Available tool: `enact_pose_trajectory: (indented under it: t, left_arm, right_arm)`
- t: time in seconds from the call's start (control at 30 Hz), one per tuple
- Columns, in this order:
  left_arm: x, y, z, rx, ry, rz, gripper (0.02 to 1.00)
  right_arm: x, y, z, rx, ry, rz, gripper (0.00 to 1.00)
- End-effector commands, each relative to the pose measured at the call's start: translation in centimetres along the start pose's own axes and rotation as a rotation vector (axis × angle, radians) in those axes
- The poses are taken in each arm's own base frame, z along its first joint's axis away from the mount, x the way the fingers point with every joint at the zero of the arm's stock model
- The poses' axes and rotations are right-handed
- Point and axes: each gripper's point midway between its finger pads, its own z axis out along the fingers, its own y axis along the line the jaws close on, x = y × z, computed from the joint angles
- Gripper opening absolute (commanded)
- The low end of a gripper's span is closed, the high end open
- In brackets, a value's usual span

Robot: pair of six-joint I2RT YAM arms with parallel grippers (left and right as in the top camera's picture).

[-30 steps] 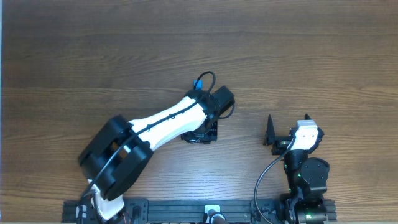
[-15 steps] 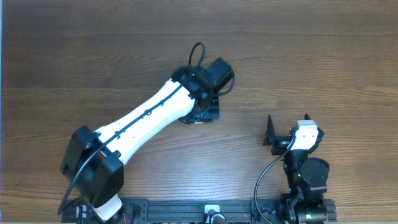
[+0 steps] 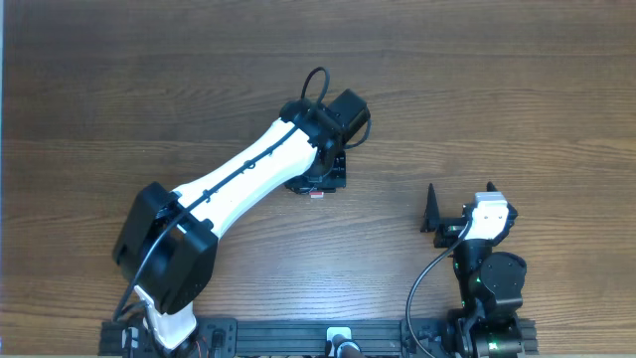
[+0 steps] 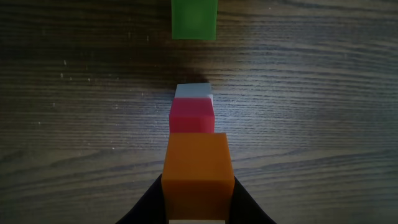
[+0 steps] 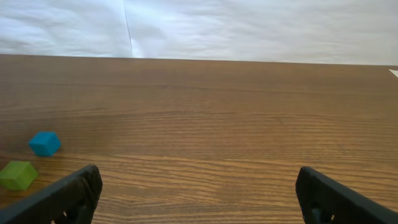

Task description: Stack Cubes

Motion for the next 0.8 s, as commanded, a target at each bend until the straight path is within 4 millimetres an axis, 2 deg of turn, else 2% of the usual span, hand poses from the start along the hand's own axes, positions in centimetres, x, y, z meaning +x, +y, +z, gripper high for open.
enact_pose_trajectory:
  t: [0.03, 0.8]
  left_arm:
    - [-0.48, 0.12, 0.70, -0.019, 0.003, 0.018, 0.038]
    - [-1.02, 0.45, 1.42, -0.036, -0.001, 0.019, 0.038]
  right_arm:
    - [0.23, 0.29, 0.03, -0.014, 0.003, -0.005, 0.991]
    - [0.23, 0.29, 0.03, -0.014, 0.003, -0.005, 0.993]
